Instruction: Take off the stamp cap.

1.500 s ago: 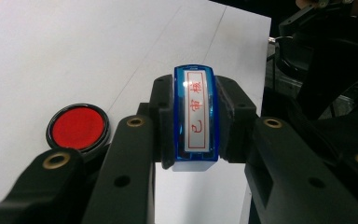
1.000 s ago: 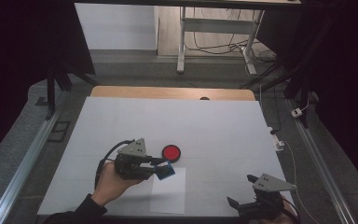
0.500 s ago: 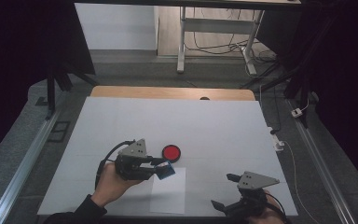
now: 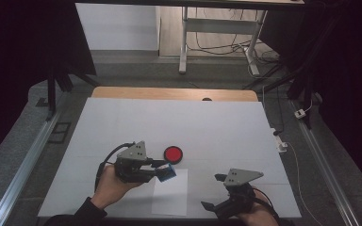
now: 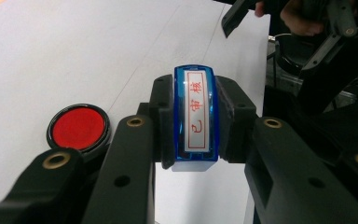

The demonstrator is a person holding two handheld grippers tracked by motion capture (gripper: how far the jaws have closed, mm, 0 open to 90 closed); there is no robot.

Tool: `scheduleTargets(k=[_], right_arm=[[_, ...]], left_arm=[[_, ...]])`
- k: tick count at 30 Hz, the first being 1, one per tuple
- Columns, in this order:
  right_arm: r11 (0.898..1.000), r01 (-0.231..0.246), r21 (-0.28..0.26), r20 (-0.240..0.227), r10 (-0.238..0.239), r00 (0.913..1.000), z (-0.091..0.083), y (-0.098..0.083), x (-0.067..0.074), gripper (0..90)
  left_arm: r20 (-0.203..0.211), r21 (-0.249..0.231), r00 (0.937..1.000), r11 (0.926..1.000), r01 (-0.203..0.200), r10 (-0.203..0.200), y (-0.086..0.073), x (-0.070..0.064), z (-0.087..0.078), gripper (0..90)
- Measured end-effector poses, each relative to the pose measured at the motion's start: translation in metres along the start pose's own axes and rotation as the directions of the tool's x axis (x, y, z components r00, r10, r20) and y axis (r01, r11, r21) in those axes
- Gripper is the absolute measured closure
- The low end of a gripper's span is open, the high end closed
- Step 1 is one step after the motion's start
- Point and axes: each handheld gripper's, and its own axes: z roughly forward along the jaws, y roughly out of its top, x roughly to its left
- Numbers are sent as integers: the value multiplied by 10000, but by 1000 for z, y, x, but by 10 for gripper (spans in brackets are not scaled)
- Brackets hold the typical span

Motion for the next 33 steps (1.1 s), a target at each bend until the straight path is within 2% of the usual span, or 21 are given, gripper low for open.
scheduleTargets(k=[8,17,26,33], right_arm=[[9997,203,152,-288,-198,9994,19,9,5,10],[9963,778,366,-471,-760,9960,39,19,9,3],[9986,525,112,-860,-513,9950,50,28,4,3],[9971,750,92,-1132,-734,9909,63,34,2,3]], left_arm=[[159,-56,9998,9999,-116,117,1,-1,1,700],[311,-175,9993,9997,-182,187,1,-1,-1,700],[597,-313,9976,9989,-337,355,2,-2,-2,700],[744,-416,9962,9983,-419,449,3,-3,-2,700]])
